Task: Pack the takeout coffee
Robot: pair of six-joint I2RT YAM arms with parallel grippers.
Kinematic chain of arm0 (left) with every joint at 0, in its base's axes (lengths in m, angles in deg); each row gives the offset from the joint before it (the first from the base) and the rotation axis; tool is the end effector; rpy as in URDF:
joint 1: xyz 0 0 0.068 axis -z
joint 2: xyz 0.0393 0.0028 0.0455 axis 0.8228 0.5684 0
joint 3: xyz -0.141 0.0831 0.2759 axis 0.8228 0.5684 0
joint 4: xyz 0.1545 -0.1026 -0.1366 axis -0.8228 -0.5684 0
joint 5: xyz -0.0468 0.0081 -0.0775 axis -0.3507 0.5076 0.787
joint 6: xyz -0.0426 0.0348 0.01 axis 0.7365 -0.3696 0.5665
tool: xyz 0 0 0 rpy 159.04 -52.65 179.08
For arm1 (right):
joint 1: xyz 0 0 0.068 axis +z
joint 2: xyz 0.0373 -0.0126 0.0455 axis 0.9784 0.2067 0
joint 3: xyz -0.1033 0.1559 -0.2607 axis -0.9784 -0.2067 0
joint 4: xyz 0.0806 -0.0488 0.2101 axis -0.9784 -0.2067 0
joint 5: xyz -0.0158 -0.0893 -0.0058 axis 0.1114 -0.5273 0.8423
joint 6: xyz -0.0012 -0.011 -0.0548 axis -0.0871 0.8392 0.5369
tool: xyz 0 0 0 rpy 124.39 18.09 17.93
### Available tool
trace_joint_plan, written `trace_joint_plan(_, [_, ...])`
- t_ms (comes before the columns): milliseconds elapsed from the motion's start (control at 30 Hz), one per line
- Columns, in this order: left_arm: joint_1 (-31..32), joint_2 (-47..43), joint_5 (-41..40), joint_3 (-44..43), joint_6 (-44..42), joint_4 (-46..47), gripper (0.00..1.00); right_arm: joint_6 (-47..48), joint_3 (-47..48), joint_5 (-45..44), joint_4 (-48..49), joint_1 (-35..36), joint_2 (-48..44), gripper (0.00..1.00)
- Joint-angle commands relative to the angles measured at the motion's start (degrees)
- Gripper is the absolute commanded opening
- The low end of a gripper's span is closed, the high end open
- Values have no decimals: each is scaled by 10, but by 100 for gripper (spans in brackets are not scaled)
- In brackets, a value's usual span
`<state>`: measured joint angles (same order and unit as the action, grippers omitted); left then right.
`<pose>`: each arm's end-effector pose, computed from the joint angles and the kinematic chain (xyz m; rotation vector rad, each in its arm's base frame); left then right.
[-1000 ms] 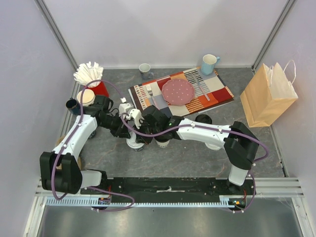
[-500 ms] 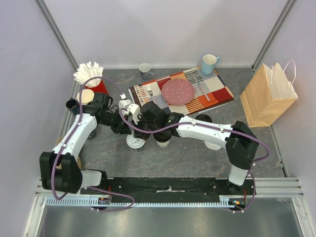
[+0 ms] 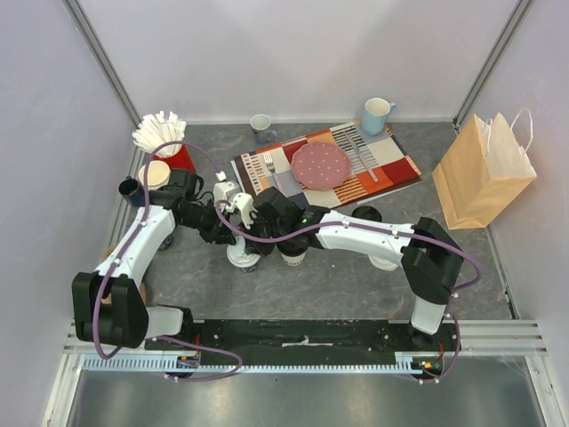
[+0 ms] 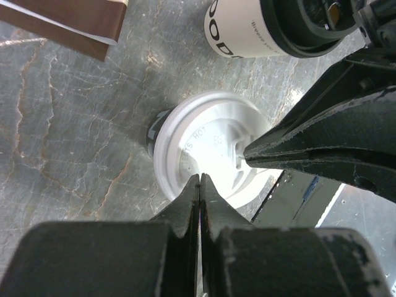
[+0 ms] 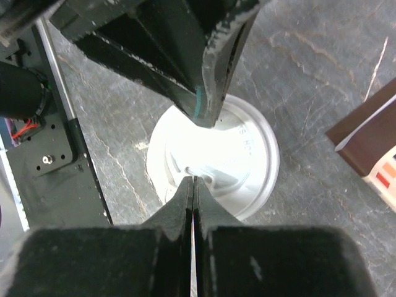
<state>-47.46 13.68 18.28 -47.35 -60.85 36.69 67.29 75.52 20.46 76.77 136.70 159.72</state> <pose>0.1873 -0.0518 0.3009 0.9486 2.3895 -0.8854 0.1962 0.3411 0.3039 -1.2256 2.0602 0.8578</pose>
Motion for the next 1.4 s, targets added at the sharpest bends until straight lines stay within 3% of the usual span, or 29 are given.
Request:
trace_joint_plan(0, [11,-54,52,-52,-21,-30,2,10,57,-11,-40,-2,-19,0])
trace_joint_plan(200, [12,-42,49,-60,-19,-31,2,18,80,-31,-45,-1,-28,0])
trace_joint_plan(500, [26,5,-17,7,-1,34,2,-2,14,-21,-17,-9,27,0])
trace_joint_plan(733, [26,-19,-34,8,-13,30,2,-1,23,-12,-23,-11,15,0])
trace_joint_plan(1067, [26,-61,42,-61,-5,-27,2,35,120,-15,-82,17,-7,0])
trace_joint_plan(1367, [28,-34,-5,7,-23,-13,2,12,28,-12,-45,17,2,0])
